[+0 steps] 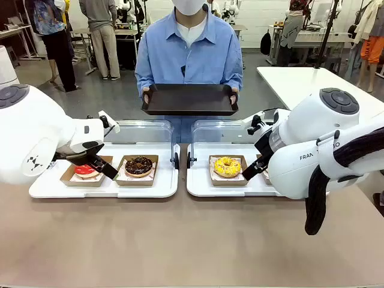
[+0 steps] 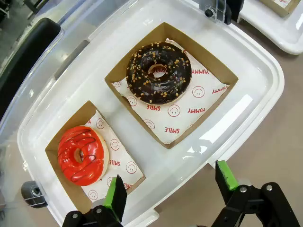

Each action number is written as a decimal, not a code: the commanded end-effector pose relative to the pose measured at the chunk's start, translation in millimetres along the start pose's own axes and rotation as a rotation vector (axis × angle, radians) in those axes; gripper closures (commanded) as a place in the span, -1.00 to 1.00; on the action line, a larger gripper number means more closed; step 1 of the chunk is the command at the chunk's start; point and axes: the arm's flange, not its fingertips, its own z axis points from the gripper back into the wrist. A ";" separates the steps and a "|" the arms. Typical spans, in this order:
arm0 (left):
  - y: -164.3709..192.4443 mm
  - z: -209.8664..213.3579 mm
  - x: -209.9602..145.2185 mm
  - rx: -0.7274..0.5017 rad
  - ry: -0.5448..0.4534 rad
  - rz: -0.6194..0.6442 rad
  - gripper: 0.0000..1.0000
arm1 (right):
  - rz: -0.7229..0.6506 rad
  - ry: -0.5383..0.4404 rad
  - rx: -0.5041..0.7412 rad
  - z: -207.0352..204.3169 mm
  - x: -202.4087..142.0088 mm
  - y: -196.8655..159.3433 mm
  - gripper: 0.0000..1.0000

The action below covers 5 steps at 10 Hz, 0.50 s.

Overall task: Provide the desired donut to the person.
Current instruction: Pick up and lift the Paper togo box containing the Donut pointed at by the person.

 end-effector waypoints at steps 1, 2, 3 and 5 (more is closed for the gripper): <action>-0.1 0.0 -0.1 0.000 0.000 0.000 -1.00 | 0.000 0.000 0.000 0.0 0.0 0.0 -1.00; -0.1 0.0 -0.1 0.000 0.000 0.000 -1.00 | 0.000 0.000 0.000 0.0 0.0 0.0 -1.00; -0.1 0.0 -0.1 0.000 0.000 0.000 -1.00 | 0.000 0.000 0.000 0.0 0.0 0.0 -1.00; -0.1 0.0 -0.1 0.000 0.000 0.000 -1.00 | 0.000 0.000 0.000 0.0 0.0 0.0 -1.00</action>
